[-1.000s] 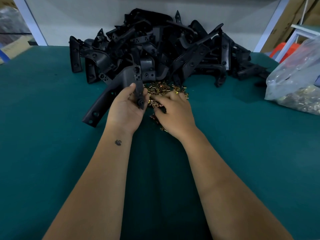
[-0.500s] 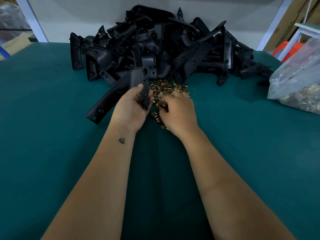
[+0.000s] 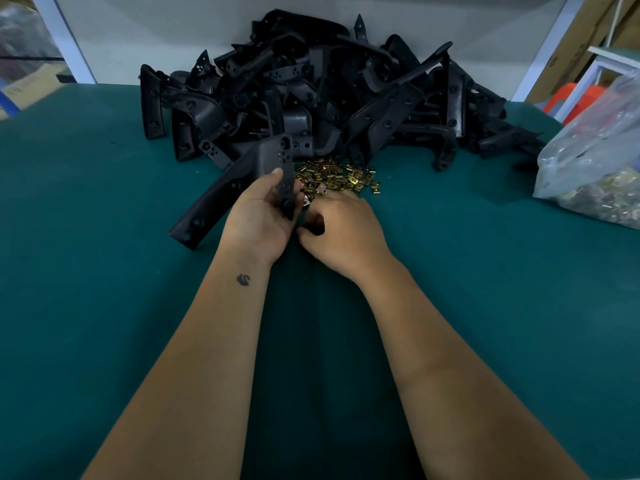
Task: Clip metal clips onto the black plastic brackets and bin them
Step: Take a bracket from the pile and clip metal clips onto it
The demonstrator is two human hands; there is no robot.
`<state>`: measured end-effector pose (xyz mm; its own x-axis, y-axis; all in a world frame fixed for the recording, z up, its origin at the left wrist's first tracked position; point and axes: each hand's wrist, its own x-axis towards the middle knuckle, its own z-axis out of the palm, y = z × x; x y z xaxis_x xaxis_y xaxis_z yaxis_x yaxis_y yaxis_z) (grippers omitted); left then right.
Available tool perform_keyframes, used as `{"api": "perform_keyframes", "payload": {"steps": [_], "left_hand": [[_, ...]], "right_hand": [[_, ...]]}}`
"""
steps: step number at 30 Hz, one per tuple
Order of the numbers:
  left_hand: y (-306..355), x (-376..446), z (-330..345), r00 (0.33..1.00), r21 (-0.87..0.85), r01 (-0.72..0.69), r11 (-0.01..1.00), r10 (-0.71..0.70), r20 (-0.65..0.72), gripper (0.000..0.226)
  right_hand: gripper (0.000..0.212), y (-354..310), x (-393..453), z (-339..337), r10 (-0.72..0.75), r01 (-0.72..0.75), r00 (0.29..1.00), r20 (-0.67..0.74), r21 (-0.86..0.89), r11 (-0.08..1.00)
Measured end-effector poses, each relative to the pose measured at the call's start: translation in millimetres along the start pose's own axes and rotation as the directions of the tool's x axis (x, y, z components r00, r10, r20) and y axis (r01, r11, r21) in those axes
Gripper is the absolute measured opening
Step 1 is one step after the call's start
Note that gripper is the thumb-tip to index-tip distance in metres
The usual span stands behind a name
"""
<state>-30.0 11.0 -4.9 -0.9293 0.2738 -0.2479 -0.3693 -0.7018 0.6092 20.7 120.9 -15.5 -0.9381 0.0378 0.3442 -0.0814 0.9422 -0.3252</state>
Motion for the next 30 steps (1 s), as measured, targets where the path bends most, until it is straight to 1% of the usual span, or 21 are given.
{"api": "perform_keyframes", "payload": {"steps": [2,3,5,8,11,13,16,20,22,25,27,30], "left_hand": [[0,0,0,1.0,0.001,0.002,1.0,-0.002,0.005,0.009],[0,0,-1,1.0,0.0,0.002,1.0,-0.002,0.007,0.01],[-2,0,0,1.0,-0.001,-0.007,1.0,0.007,0.008,0.01],[-7,1,3,1.0,0.037,-0.028,0.999,0.028,0.015,0.004],[-12,1,6,0.999,0.053,-0.017,0.998,0.015,0.034,0.007],[-13,0,6,0.999,0.061,-0.012,0.998,0.01,0.041,0.003],[-12,0,6,0.998,0.076,-0.012,0.997,0.007,0.056,0.003],[-12,0,5,0.997,0.123,-0.013,0.992,0.003,0.079,0.01],[-12,0,5,0.998,0.125,-0.009,0.992,0.001,0.069,0.016],[-12,-1,4,0.995,0.169,-0.045,0.985,0.029,0.098,0.014],[-13,-2,4,0.99,0.219,-0.088,0.972,0.061,0.126,0.017],[-14,-5,5,0.984,0.301,-0.15,0.942,0.115,0.133,0.019]], "right_hand": [[0.012,0,-1,0,0.004,-0.002,0.999,-0.046,0.052,0.999],[0.01,0,-2,0,0.031,-0.023,0.997,-0.077,0.103,0.994],[0.012,-1,-3,0,0.128,-0.09,0.982,-0.139,0.255,0.963],[0.018,1,-1,-1,0.294,-0.159,0.933,-0.206,0.498,0.853],[0.024,4,1,-5,0.41,-0.175,0.891,-0.193,0.688,0.705],[0.025,6,2,-7,0.451,-0.174,0.876,-0.172,0.759,0.627],[0.027,7,1,-10,0.453,-0.163,0.884,-0.121,0.826,0.539],[0.03,4,0,-11,0.426,-0.139,0.9,-0.089,0.869,0.475],[0.027,3,1,-10,0.439,-0.141,0.895,-0.08,0.883,0.448],[0.02,3,1,-10,0.451,-0.148,0.889,-0.079,0.883,0.446],[0.021,3,1,-10,0.446,-0.136,0.89,-0.093,0.88,0.456],[0.023,5,0,-9,0.444,-0.153,0.891,-0.098,0.855,0.496]]}}
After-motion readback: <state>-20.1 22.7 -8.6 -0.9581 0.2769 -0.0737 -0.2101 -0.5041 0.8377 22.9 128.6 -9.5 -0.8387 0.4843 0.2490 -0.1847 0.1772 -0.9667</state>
